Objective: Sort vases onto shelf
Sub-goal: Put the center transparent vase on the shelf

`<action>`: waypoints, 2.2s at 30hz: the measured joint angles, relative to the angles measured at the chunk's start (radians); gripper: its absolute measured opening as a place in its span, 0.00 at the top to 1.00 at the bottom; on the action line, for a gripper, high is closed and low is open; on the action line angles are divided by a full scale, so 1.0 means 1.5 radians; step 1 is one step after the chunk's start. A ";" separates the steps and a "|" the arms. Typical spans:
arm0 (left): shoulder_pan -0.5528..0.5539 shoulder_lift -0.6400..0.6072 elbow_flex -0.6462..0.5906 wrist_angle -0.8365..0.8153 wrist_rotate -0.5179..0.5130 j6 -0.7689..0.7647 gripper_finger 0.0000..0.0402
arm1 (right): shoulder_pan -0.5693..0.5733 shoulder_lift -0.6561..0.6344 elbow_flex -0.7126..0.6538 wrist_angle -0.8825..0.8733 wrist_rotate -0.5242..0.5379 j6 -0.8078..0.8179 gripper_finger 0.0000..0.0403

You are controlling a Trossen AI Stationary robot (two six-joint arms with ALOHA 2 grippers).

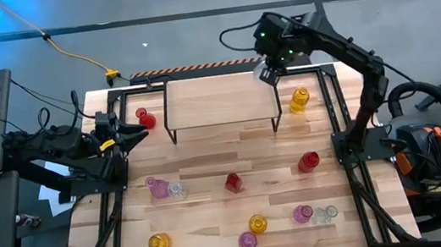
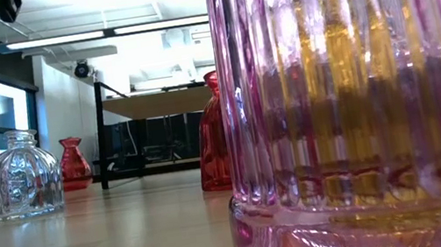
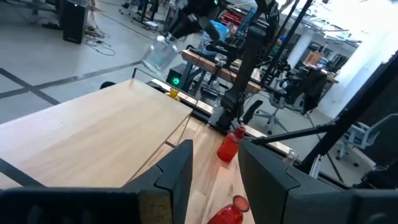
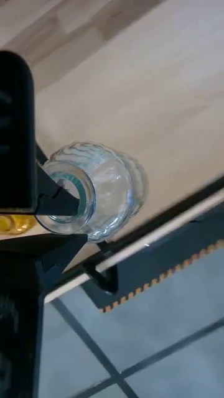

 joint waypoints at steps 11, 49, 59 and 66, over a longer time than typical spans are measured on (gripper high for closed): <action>0.000 0.000 0.000 0.000 0.000 -0.017 0.70 | 0.018 0.078 -0.002 -0.012 0.030 -0.043 0.99; 0.000 0.000 0.000 -0.002 0.001 -0.005 0.70 | 0.016 0.114 -0.001 0.009 0.039 -0.051 0.92; 0.000 0.000 0.000 -0.002 0.001 -0.005 0.70 | 0.016 0.115 -0.001 0.016 0.037 -0.051 0.86; 0.000 0.000 0.000 -0.002 0.001 -0.006 0.70 | 0.016 0.115 -0.001 0.018 0.052 -0.052 0.85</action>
